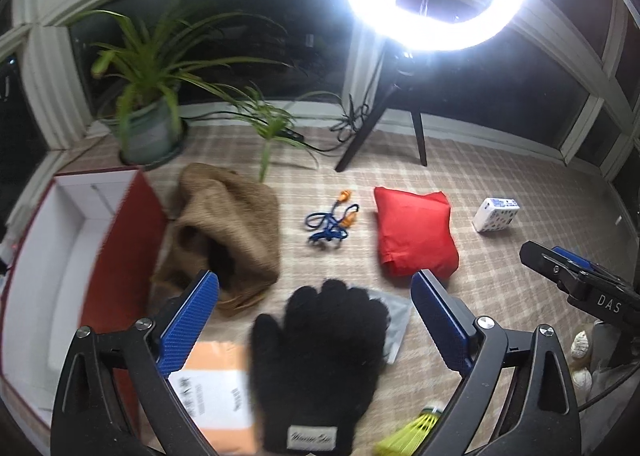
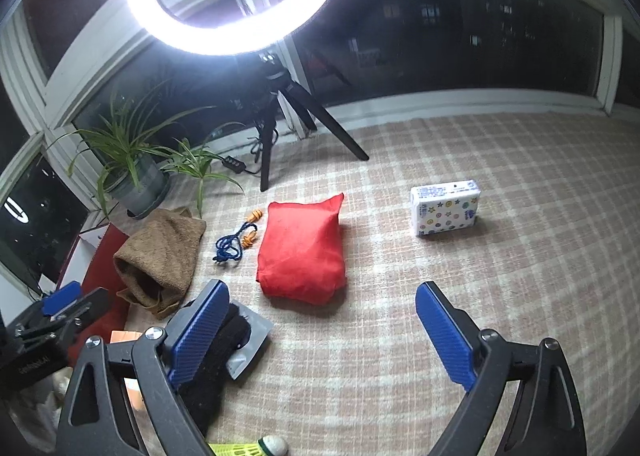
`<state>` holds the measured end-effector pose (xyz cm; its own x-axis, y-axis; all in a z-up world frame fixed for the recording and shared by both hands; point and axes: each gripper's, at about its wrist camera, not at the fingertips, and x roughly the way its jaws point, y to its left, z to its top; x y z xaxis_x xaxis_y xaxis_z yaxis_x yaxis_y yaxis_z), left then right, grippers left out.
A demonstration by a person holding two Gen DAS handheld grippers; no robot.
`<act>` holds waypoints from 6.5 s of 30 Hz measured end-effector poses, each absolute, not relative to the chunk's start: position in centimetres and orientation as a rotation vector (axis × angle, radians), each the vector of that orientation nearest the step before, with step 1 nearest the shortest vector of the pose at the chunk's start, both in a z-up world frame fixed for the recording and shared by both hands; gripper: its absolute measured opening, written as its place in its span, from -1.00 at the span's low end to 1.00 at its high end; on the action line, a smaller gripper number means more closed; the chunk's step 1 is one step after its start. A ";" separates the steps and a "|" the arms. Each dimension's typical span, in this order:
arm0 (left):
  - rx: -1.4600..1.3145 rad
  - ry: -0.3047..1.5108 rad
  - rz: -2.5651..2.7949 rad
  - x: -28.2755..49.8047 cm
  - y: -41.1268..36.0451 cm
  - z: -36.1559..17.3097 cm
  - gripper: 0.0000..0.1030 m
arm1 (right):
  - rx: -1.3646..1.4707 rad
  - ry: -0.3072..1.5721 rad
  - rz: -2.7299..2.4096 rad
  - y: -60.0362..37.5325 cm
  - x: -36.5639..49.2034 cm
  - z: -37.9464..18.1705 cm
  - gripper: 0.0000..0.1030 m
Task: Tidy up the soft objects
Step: 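Move both grippers forward to either side of the red cushion, then close both grippers together on the red cushion and lift it, then carry the red cushion over the open box and open both grippers, then move both grippers back toward the black glove, then close both grippers together on the black glove's cuff and lift it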
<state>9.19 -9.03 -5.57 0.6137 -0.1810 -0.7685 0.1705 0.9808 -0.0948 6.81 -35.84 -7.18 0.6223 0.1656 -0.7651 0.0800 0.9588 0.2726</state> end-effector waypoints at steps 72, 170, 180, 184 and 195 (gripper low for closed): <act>-0.284 1.178 -0.463 18.5 -15.3 -11.8 -0.08 | 0.455 1.133 0.355 -35.2 15.3 -12.7 -0.44; -0.126 1.058 -0.189 -0.3 -0.4 -9.5 0.06 | 0.158 1.035 0.341 -31.0 1.5 -8.5 0.26; -0.110 1.131 -0.260 1.6 -4.7 -12.1 0.06 | 0.228 1.112 0.404 -32.0 3.1 -10.4 -0.07; -0.115 1.144 -0.271 0.8 -5.2 -12.4 0.06 | 0.202 1.132 0.454 -30.3 4.6 -10.9 -0.07; -0.335 1.186 -0.188 -1.9 -4.0 -14.4 0.05 | 0.035 1.239 0.642 -24.2 10.3 -12.9 -0.07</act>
